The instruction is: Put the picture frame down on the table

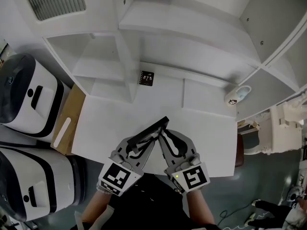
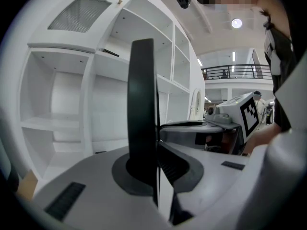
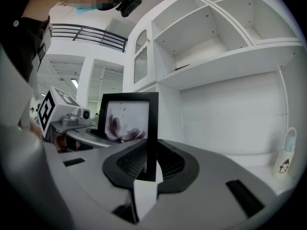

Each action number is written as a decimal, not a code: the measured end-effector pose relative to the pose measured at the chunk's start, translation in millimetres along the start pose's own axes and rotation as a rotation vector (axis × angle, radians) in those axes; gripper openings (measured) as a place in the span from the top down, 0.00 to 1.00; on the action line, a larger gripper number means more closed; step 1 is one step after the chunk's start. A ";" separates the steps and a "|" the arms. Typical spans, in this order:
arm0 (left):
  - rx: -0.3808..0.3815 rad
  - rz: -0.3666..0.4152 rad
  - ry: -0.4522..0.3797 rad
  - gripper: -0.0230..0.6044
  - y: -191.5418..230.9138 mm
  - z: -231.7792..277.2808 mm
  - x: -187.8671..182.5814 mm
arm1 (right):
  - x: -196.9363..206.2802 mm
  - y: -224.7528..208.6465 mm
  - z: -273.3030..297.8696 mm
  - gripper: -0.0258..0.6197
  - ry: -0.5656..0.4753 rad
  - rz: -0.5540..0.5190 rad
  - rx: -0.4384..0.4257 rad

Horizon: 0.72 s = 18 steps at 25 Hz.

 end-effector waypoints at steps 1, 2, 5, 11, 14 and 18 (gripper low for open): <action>-0.009 0.000 -0.001 0.94 1.8 -1.3 0.3 | 1.0 1.0 2.8 0.86 0.013 -0.001 0.005; -0.020 -0.008 -0.003 0.94 3.8 -3.1 0.4 | 3.2 2.5 5.4 0.86 0.022 -0.007 0.007; -0.057 -0.034 -0.005 0.86 13.0 -8.8 2.3 | 9.9 7.1 12.2 0.86 0.045 -0.012 0.010; -0.125 -0.047 0.024 0.79 27.7 -15.4 11.4 | 17.4 5.4 20.5 0.86 0.062 0.044 0.069; -0.156 -0.036 0.046 0.78 30.4 -17.9 18.2 | 20.3 3.1 23.5 0.86 0.069 0.074 0.096; -0.222 -0.028 0.074 0.78 35.4 -23.5 25.1 | 21.5 0.1 29.5 0.86 0.069 0.099 0.139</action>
Point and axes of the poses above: the fingertips, and each gripper's own axes: z forward along the fingers, y to its left, x out of its underside, the point moved 8 cm from there along -z, backward along the fingers, and after that the axes turned 3 degrees about -y, right-handed, at the moved point
